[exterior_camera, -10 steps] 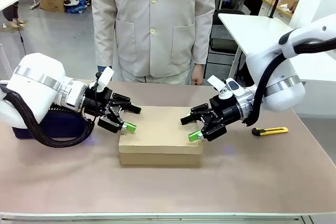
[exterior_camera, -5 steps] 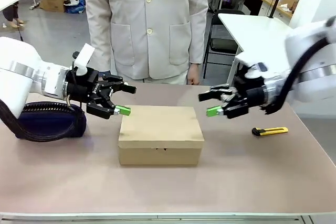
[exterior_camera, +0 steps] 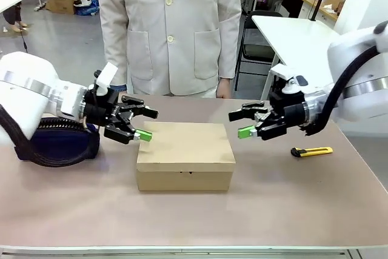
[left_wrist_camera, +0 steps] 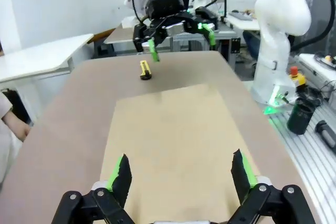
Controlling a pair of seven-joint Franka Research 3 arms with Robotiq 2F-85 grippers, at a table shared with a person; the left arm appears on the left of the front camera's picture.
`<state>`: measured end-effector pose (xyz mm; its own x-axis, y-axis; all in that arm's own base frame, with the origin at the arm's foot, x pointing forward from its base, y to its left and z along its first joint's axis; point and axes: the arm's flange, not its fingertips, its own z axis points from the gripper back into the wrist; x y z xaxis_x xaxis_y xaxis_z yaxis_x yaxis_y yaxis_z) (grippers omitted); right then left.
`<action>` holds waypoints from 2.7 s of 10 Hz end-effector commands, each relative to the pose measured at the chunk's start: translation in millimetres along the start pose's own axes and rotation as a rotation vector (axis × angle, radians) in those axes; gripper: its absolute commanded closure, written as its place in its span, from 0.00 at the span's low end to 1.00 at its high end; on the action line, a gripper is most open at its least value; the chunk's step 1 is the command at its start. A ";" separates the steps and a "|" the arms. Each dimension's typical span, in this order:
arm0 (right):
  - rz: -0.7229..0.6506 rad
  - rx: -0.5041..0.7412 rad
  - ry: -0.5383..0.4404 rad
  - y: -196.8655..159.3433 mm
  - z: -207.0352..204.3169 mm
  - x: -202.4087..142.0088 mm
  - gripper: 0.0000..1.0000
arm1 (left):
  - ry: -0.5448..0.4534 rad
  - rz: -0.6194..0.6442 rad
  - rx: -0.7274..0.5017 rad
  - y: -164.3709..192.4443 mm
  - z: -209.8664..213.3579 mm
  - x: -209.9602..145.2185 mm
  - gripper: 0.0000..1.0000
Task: Pack the item into the box.
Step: Close the Mailer Box.
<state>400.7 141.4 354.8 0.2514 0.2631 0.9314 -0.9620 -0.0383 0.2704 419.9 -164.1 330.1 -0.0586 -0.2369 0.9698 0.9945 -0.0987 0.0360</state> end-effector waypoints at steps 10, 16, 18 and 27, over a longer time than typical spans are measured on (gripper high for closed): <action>-0.968 -0.290 -0.175 103.5 252.4 -48.0 0.00 | -0.089 1.006 0.208 -124.6 251.4 1.7 0.00; -0.968 -0.290 -0.175 103.5 252.4 -48.0 0.00 | -0.089 1.006 0.208 -124.6 251.4 1.7 0.00; -0.968 -0.290 -0.175 103.5 252.4 -48.0 0.00 | -0.089 1.006 0.208 -124.6 251.4 1.7 0.00; -0.968 -0.290 -0.175 103.5 252.4 -48.0 0.00 | -0.089 1.006 0.208 -124.6 251.4 1.7 0.00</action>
<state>321.4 -115.9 396.7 0.9222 -0.0948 0.3748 -0.3189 0.3617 0.8761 321.1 90.6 386.2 0.8075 -0.0361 0.5888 0.5745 0.2745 -0.7711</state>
